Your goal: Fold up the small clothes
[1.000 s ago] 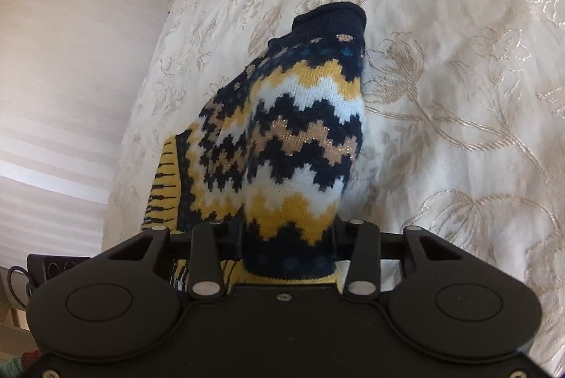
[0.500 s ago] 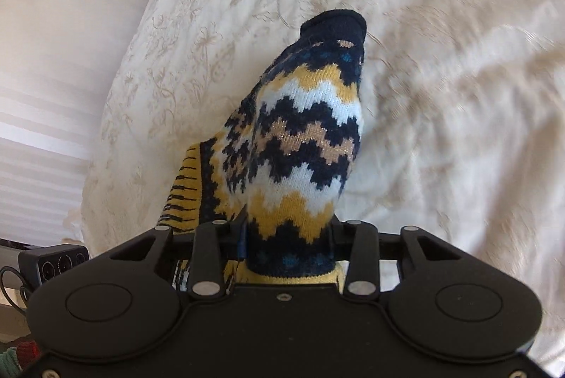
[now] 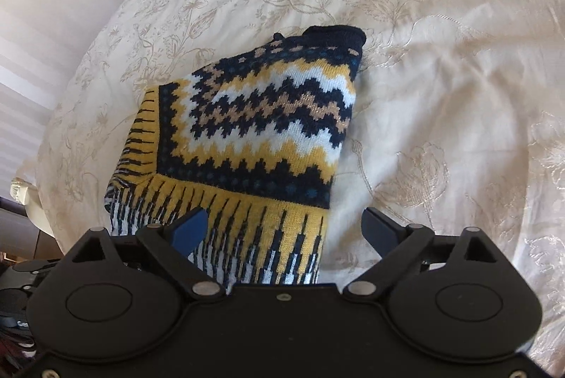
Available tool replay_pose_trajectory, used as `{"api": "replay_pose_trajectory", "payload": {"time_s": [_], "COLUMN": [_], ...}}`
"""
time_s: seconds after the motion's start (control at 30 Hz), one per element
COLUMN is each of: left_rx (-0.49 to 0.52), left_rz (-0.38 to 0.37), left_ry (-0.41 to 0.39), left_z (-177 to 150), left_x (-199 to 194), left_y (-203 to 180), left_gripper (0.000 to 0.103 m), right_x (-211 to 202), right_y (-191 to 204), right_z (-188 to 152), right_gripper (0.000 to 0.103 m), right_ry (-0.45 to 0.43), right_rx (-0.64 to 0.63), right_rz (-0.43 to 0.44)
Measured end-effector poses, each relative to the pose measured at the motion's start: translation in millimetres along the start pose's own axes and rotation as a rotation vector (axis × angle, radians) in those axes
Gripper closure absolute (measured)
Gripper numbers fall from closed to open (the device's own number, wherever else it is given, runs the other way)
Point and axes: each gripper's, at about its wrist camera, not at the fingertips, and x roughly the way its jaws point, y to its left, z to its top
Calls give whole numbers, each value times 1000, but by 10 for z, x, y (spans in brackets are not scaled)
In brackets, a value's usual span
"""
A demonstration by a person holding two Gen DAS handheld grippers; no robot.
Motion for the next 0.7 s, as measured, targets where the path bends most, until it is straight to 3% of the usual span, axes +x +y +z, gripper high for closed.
{"api": "replay_pose_trajectory", "payload": {"time_s": [0.3, 0.53, 0.7], "left_rx": [57, 71, 73], "left_rz": [-98, -36, 72], "left_ry": [-73, -127, -125], "left_z": [346, 808, 987], "left_x": [-134, 313, 662], "left_y": [-478, -461, -248], "left_gripper": [38, 36, 36], "right_x": [-105, -97, -89], "right_y": [29, -36, -58], "right_z": [38, 46, 94], "right_gripper": [0, 0, 1], "right_ry": [-61, -77, -89], "right_rx": [27, 84, 114], "right_rz": [-5, -44, -79]}}
